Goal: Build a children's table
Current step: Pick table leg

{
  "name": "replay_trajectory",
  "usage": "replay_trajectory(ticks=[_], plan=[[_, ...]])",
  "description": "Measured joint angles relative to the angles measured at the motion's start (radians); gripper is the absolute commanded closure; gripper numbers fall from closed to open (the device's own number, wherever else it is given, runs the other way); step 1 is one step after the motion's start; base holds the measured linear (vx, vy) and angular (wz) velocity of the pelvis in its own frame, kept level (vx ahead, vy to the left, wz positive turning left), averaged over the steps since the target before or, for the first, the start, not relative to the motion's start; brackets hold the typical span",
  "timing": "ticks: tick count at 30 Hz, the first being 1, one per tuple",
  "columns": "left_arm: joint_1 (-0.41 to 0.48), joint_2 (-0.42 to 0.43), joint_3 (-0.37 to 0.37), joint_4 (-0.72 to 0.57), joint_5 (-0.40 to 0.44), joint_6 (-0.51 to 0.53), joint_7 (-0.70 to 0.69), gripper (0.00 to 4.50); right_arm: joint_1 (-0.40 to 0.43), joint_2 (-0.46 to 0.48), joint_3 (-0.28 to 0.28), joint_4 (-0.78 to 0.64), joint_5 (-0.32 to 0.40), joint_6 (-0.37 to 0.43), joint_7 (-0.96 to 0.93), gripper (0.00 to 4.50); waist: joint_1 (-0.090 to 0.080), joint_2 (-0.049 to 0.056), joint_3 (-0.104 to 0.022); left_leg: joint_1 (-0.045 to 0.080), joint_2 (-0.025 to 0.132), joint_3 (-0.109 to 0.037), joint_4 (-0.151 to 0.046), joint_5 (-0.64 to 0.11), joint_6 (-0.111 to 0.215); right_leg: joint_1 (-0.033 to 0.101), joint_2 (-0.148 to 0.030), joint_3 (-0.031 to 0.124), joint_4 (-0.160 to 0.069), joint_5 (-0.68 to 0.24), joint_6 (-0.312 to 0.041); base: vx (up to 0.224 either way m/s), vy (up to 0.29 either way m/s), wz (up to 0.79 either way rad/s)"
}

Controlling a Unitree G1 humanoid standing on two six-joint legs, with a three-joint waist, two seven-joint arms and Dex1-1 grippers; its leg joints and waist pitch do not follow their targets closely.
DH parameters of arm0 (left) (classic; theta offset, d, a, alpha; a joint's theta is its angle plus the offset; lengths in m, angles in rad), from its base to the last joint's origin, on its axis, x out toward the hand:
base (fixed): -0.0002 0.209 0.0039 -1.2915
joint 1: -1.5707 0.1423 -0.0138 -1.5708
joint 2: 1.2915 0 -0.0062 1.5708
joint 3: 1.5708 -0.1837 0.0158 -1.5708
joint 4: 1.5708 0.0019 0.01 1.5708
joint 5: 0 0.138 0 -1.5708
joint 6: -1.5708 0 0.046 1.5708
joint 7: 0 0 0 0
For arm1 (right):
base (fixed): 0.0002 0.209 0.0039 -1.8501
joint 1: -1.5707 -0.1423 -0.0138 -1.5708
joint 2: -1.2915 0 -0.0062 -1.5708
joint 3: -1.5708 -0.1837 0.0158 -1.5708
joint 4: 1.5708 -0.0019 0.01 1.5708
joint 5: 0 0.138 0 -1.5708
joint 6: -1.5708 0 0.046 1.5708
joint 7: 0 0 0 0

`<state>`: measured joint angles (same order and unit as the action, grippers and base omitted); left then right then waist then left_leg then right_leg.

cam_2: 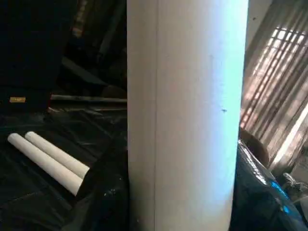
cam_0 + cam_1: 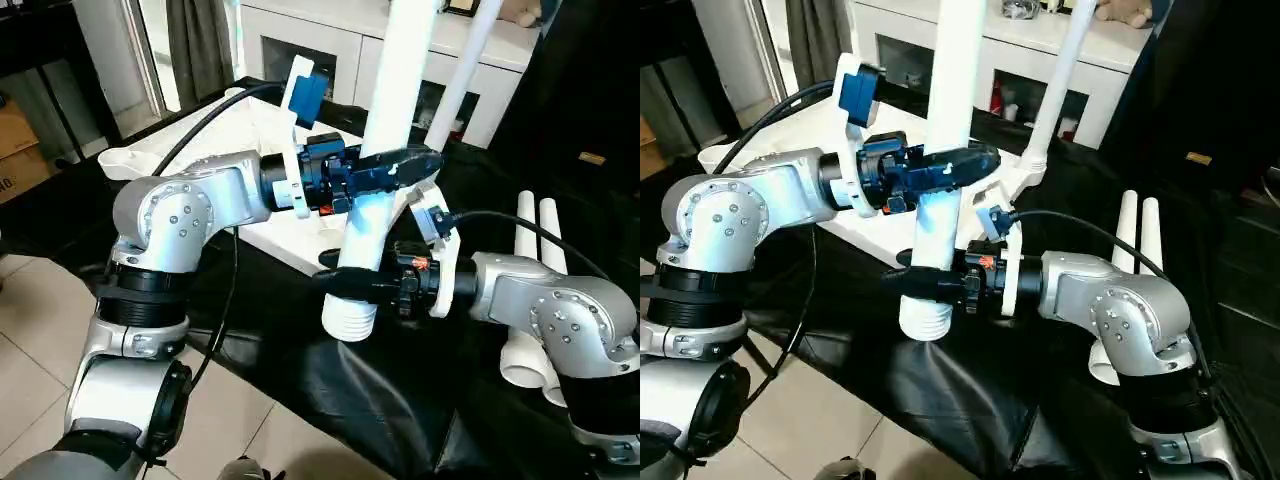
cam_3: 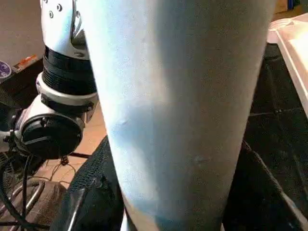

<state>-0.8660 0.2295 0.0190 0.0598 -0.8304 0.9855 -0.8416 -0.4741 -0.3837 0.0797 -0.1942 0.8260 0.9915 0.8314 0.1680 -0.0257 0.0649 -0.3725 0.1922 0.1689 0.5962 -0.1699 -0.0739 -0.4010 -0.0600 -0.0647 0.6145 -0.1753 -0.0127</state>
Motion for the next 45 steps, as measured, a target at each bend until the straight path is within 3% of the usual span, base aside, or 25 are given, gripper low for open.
replay_trajectory(ticks=[13,15,17,24,28,34,37,40,45], plan=[[0.000,0.000,0.004,0.000,0.004,-0.013,0.002,2.66,0.000,0.007,-0.007,0.000,0.000,-0.003,-0.008,2.52,0.000,0.000,0.000,0.000,0.000,0.000,0.000,0.000,0.000,0.000,0.000,0.000,0.000,0.001,-0.002,0.000,0.000,0.00],[0.000,-0.008,0.009,0.002,0.003,-0.014,0.012,2.10,0.000,0.007,-0.012,0.000,0.000,-0.004,-0.009,2.52,0.000,0.000,0.000,0.000,0.000,0.000,0.000,0.000,0.000,0.000,0.000,0.000,0.000,0.001,-0.002,0.000,0.000,0.00],[0.000,-0.015,0.017,0.006,0.001,-0.013,0.020,1.85,0.000,0.008,-0.015,0.000,0.003,-0.004,-0.011,2.53,0.000,0.000,0.000,0.000,0.000,0.000,0.000,0.000,0.000,0.000,0.000,0.000,0.000,0.001,-0.002,0.000,0.000,0.00],[-0.028,-0.070,0.109,0.030,-0.040,-0.091,0.052,1.44,0.000,0.015,-0.033,0.001,0.004,-0.020,-0.020,2.55,0.001,0.001,0.000,0.000,0.000,0.000,0.000,0.000,0.000,0.000,0.000,0.000,0.000,0.002,-0.003,0.000,0.000,0.00],[-0.044,-0.122,0.163,0.041,-0.057,-0.140,0.094,1.44,0.001,0.022,-0.034,0.000,0.004,-0.023,-0.027,2.55,0.002,0.002,-0.001,-0.001,0.000,-0.001,0.001,0.000,0.000,0.000,0.000,0.000,0.000,0.003,-0.005,0.000,0.000,0.00],[-0.103,-0.154,0.296,0.063,-0.147,-0.230,0.173,1.44,0.030,0.046,-0.058,-0.009,-0.009,-0.056,-0.087,2.55,0.003,0.014,-0.004,-0.001,0.000,-0.001,0.002,0.000,0.000,0.001,0.000,-0.001,-0.002,0.003,-0.005,0.000,0.000,0.00],[-0.077,-0.092,0.301,0.063,-0.076,-0.278,0.213,1.44,0.055,0.064,-0.096,0.012,-0.085,-0.119,-0.190,2.55,-0.001,0.026,-0.008,0.000,0.000,-0.001,0.002,0.000,0.000,0.001,0.000,-0.001,-0.001,0.002,-0.002,0.000,0.000,0.00],[-0.024,-0.069,0.300,0.064,0.014,-0.334,0.240,1.44,0.061,0.065,-0.121,0.043,-0.162,-0.180,-0.267,2.55,-0.002,0.027,-0.008,0.000,0.000,-0.002,0.001,0.000,0.000,0.001,0.000,-0.002,0.000,0.000,0.000,0.000,0.000,0.00],[0.122,0.083,0.089,0.046,0.234,-0.405,0.152,1.44,0.090,0.069,-0.128,0.090,-0.273,-0.266,-0.376,2.55,-0.009,0.028,-0.008,-0.001,0.000,-0.001,0.000,0.000,0.000,0.000,0.000,-0.001,-0.002,0.000,0.001,0.000,0.000,0.00]])
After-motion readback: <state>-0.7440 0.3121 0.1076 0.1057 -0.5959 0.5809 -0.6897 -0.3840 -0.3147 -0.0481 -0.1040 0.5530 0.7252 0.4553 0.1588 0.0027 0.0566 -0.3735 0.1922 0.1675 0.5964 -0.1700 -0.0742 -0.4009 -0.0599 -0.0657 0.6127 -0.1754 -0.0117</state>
